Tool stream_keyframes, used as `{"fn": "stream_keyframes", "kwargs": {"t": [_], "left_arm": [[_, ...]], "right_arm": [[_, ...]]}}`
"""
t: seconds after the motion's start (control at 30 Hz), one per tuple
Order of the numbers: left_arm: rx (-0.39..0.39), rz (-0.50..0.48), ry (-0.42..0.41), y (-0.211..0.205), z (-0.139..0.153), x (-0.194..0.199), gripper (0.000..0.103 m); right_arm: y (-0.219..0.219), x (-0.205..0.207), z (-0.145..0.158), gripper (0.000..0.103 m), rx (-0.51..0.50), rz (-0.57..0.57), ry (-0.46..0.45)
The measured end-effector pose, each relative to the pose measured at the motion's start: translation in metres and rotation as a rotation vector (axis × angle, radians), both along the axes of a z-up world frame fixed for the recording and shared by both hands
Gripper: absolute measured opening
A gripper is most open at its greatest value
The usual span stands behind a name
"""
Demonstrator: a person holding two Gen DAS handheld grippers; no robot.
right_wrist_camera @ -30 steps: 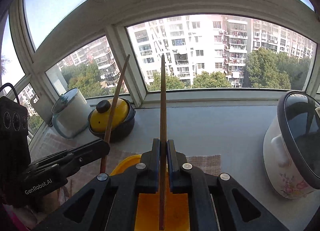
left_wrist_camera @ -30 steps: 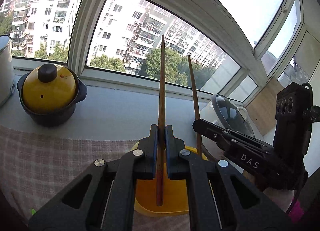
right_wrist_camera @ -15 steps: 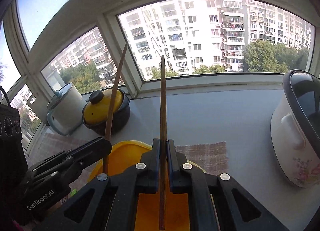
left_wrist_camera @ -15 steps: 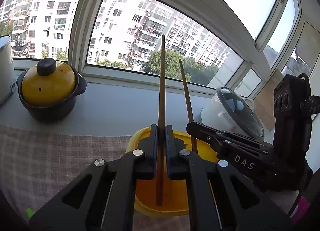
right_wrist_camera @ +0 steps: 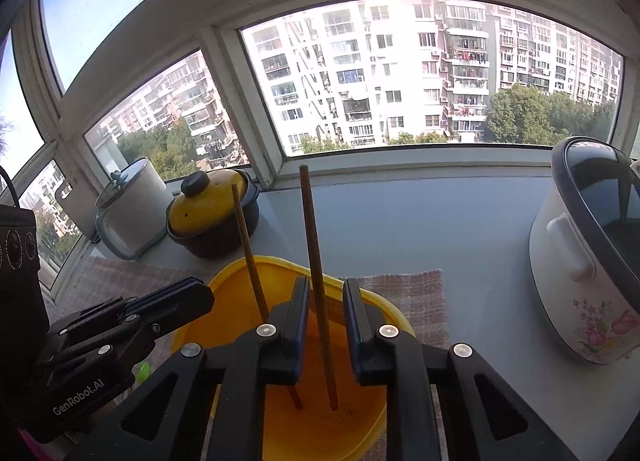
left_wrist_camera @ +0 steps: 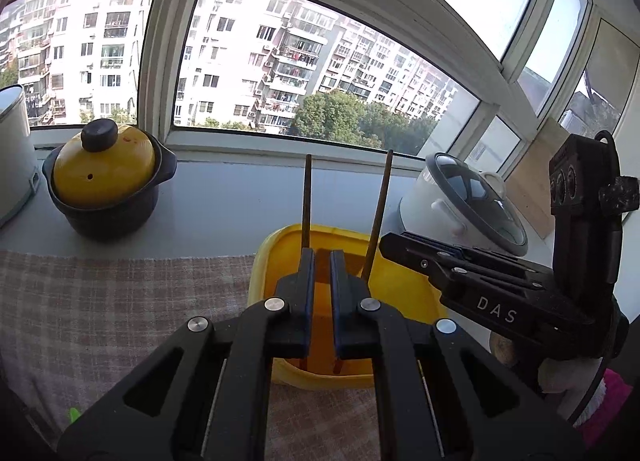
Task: Organize utensils
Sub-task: 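Open the left tool and the right tool to drop chopsticks into the bin, then move the left tool to the chopsticks while the right tool approaches the green spoon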
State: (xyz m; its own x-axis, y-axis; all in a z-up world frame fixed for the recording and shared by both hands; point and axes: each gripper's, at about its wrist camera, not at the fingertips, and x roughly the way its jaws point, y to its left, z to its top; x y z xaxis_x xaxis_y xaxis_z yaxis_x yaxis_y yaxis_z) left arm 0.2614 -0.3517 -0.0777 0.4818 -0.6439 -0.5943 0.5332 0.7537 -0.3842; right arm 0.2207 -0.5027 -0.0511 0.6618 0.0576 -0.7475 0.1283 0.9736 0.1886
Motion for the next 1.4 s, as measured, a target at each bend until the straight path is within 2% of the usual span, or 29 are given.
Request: {"fn": "stream_keyframes", "kwargs": {"t": [0.27, 0.5, 0.7, 0.73, 0.83, 1.03, 1.17, 1.3, 1.4], "left_arm": [[0.003, 0.026, 0.002, 0.022, 0.008, -0.016, 0.005], [0.017, 0.028, 0.019, 0.057, 0.009, -0.032, 0.005], [0.059, 0.013, 0.002, 0.095, 0.01, -0.048, 0.005], [0.063, 0.011, 0.002, 0.102, 0.01, -0.05, 0.007], [0.071, 0.011, 0.004, 0.126, 0.008, -0.054, 0.027], [0.099, 0.031, -0.002, 0.177, 0.007, -0.058, 0.03], [0.107, 0.064, -0.001, 0.216, 0.006, -0.056, 0.05], [0.135, 0.113, 0.015, 0.256, -0.001, -0.05, 0.054], [0.143, 0.138, 0.031, 0.288, -0.01, -0.046, 0.054]], "right_arm": [[0.01, -0.02, 0.007, 0.026, -0.019, 0.009, -0.009], [0.033, -0.043, 0.014, 0.029, -0.06, 0.008, -0.002], [0.067, -0.062, 0.019, 0.04, -0.105, -0.017, 0.0], [0.074, -0.065, 0.02, 0.043, -0.106, -0.018, 0.0], [0.093, -0.075, 0.022, 0.053, -0.123, -0.023, 0.0], [0.133, -0.081, 0.024, 0.074, -0.162, -0.02, -0.007], [0.157, -0.083, 0.025, 0.086, -0.175, -0.002, -0.018], [0.177, -0.083, 0.021, 0.09, -0.2, -0.005, -0.028], [0.189, -0.08, 0.017, 0.1, -0.198, -0.008, -0.042]]}}
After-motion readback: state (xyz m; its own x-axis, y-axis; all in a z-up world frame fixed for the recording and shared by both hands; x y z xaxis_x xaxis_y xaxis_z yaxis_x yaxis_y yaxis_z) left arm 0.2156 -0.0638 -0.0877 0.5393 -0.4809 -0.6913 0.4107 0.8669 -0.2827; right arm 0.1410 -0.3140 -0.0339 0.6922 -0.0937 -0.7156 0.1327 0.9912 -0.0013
